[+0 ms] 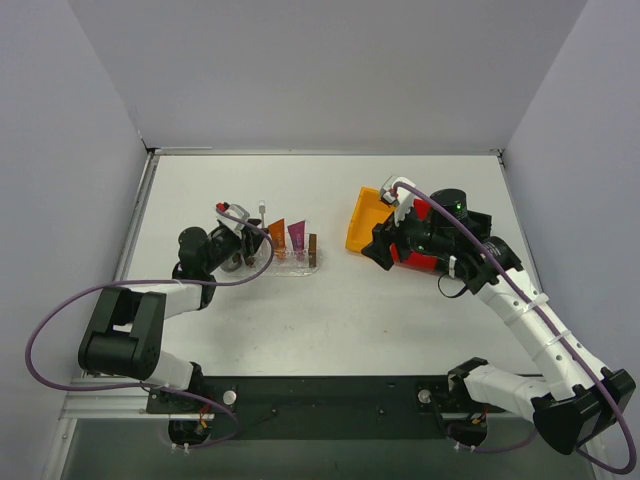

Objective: Prepare toiletry sets of a toothbrush and toothpaste on the tray

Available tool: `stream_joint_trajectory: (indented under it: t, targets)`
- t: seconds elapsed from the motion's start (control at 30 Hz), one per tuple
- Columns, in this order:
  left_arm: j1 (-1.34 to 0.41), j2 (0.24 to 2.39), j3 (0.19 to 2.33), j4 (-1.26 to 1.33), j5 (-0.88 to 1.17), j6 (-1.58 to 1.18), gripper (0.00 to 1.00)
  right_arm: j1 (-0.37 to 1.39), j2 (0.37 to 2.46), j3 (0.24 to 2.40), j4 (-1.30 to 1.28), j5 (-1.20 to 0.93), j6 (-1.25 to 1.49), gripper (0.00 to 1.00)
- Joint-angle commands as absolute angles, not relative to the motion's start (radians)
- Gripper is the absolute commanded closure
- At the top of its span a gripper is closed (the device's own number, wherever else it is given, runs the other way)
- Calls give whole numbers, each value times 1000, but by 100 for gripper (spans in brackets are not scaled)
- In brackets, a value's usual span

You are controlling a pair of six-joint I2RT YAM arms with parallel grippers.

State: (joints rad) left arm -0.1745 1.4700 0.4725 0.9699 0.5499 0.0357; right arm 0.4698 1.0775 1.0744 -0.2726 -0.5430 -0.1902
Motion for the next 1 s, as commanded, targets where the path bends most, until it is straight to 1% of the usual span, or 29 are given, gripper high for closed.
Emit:
stream_joint_trajectory:
  t: [0.0, 0.33, 0.97]
  targets:
    - [-166, 1448, 495, 973, 543, 54, 53, 462, 1081, 1077, -238, -572, -189, 39]
    - [-161, 1430, 494, 943, 520, 64, 46, 460, 1081, 1075, -241, -574, -189, 39]
    - [-149, 1359, 477, 896, 506, 92, 45, 457, 1080, 1074, -239, -578, -183, 39]
